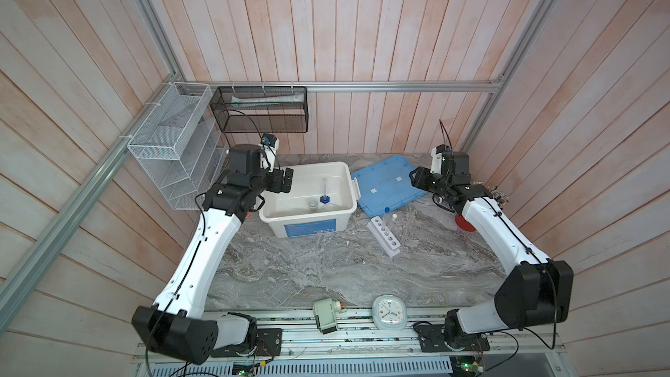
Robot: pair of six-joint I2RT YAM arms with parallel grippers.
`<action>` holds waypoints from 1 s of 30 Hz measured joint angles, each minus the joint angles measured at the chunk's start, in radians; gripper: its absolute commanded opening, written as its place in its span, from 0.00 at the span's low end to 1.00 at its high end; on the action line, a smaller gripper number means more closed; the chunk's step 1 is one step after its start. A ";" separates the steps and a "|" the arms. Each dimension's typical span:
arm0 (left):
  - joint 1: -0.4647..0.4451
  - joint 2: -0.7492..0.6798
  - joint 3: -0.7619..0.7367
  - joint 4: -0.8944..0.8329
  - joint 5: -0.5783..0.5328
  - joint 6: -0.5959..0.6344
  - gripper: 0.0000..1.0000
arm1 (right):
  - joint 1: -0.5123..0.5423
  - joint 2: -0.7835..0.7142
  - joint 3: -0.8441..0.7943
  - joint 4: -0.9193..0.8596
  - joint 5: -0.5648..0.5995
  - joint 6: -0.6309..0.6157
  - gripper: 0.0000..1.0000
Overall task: Organize the chemistry lab equipment
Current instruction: 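Raise the left gripper from the bin while the right moves to the blue lid edge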
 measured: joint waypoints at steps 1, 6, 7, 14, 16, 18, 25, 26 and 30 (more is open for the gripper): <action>0.003 -0.052 -0.056 0.061 0.000 0.000 1.00 | -0.006 0.014 0.000 0.000 0.015 0.009 0.50; 0.055 -0.295 -0.376 0.359 0.001 -0.037 1.00 | -0.014 0.070 0.000 0.001 0.073 0.058 0.56; 0.066 -0.325 -0.425 0.406 0.000 -0.052 1.00 | -0.014 0.080 0.000 0.001 0.078 0.065 0.56; 0.090 -0.410 -0.605 0.570 0.016 -0.076 1.00 | -0.026 0.196 0.000 -0.013 0.093 0.117 0.56; 0.092 -0.415 -0.605 0.580 0.049 -0.066 1.00 | -0.031 0.217 -0.001 -0.018 0.094 0.137 0.56; 0.092 -0.421 -0.607 0.591 0.084 -0.064 1.00 | -0.035 0.229 -0.001 -0.015 0.093 0.159 0.56; 0.092 -0.426 -0.635 0.602 0.133 -0.092 1.00 | -0.044 0.306 0.013 -0.003 0.122 0.214 0.56; 0.092 -0.423 -0.634 0.600 0.129 -0.106 1.00 | -0.046 0.327 0.015 -0.002 0.126 0.222 0.56; 0.092 -0.404 -0.630 0.587 0.116 -0.140 1.00 | -0.055 0.398 0.019 -0.003 0.141 0.263 0.56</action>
